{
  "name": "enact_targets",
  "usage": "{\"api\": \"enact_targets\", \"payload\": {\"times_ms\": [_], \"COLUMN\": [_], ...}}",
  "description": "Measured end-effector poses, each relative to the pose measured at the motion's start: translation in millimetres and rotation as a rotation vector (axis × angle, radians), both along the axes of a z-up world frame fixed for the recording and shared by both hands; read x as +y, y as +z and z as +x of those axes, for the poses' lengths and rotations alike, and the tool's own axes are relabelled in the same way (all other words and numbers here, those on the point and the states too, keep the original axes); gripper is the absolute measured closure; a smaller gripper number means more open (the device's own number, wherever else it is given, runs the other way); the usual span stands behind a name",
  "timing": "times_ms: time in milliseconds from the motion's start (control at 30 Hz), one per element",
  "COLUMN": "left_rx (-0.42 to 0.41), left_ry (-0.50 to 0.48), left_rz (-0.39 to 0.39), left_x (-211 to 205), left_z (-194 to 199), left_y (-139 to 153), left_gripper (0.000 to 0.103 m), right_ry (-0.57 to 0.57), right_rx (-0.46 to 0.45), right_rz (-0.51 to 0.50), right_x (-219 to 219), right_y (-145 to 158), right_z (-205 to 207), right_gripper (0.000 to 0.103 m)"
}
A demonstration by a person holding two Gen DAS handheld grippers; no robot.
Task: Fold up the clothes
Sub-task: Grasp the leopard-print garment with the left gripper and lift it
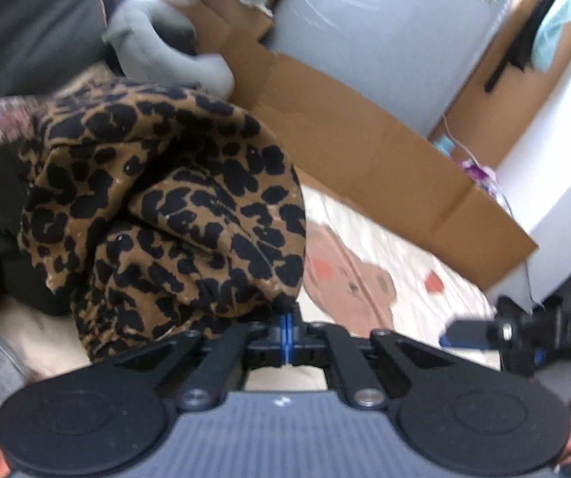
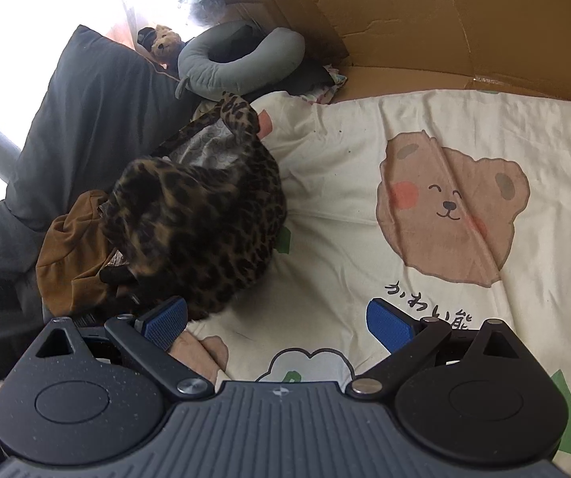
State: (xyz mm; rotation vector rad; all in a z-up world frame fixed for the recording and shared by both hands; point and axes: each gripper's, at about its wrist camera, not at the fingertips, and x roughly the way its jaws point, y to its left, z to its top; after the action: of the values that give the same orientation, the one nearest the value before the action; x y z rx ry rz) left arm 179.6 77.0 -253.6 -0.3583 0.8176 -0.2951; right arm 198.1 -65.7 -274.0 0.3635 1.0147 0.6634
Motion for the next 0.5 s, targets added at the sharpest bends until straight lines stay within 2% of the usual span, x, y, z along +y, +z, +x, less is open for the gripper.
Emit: {"api": "enact_targets", "payload": {"times_ms": [200, 400, 500], "left_rx": [0.063, 0.099, 0.116], "left_ry": [-0.062, -0.126, -0.15], "left_rz": [-0.045, -0.062, -0.085], "left_x": [-22.4, -39.8, -44.9], "left_z": [-1.6, -3.7, -5.8], "left_y": [-24.1, -37.1, -41.3], "left_gripper": [0.103, 0.103, 0.103], "right_ry": [0.004, 0.003, 0.024], "right_rx": [0.016, 0.047, 0.066], "right_rz": [-0.006, -0.018, -0.03], "right_x": [0.1, 4.1, 9.4], "right_y": [-5.7, -17.8, -26.6], "right_z": [-2.5, -3.0, -4.8], "right_gripper": [0.004, 0.004, 0.008]}}
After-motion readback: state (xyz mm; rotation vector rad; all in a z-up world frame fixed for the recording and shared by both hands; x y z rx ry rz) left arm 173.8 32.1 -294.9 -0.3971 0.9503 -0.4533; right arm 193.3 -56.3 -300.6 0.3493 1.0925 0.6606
